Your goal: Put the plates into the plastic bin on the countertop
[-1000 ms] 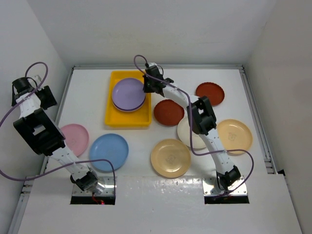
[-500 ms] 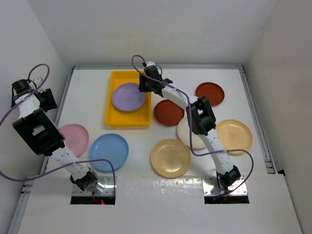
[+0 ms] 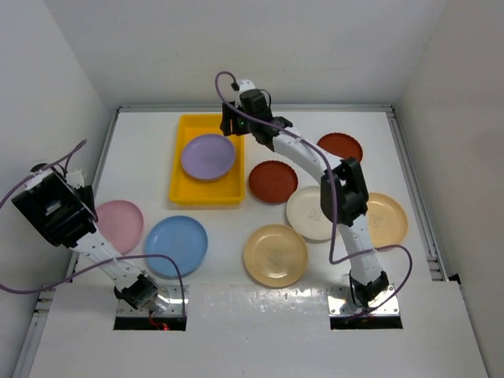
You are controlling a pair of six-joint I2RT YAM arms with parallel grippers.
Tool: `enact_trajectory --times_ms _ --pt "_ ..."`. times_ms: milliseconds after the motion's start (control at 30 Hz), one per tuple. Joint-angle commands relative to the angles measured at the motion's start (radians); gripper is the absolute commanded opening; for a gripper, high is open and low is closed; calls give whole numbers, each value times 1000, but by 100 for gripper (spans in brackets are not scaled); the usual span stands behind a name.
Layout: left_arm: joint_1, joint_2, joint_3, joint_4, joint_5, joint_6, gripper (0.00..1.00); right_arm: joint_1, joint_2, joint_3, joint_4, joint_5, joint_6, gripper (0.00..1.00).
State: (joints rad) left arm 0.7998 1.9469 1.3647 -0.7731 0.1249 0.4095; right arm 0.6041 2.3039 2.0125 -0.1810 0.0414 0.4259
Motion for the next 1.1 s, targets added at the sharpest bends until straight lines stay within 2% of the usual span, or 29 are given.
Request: enact_trajectory --times_ms 0,100,133,200,233,267,533,700,767,933,1067 --pt "9 10 -32 -23 -19 60 53 -18 -148 -29 60 -37 -39 59" --pt "9 20 -78 -23 -28 83 42 -44 -199 -87 40 -37 -24 60" --pt "9 20 -87 -23 -37 83 31 -55 -237 -121 32 -38 -22 60" --pt "9 29 -98 -23 -47 92 19 -66 -262 -188 40 -26 -18 60" --pt "9 29 -98 -23 -47 92 6 -78 -296 -220 38 -15 -19 60" --pt "18 29 -98 -23 -47 83 0 -86 -307 -245 40 -8 -19 60" --pt "18 -64 62 -54 64 19 0 -174 -391 -368 38 -8 79 60" --pt "3 -143 255 -78 154 -127 0 -216 -454 -460 40 18 88 60" --pt "-17 -183 315 -34 176 -176 0 -231 -481 -491 38 31 94 60" --pt "-163 -207 425 46 212 -323 0 -259 -526 -558 38 46 103 60" --pt "-313 -132 555 55 288 -383 0 -271 -558 -590 34 63 94 60"
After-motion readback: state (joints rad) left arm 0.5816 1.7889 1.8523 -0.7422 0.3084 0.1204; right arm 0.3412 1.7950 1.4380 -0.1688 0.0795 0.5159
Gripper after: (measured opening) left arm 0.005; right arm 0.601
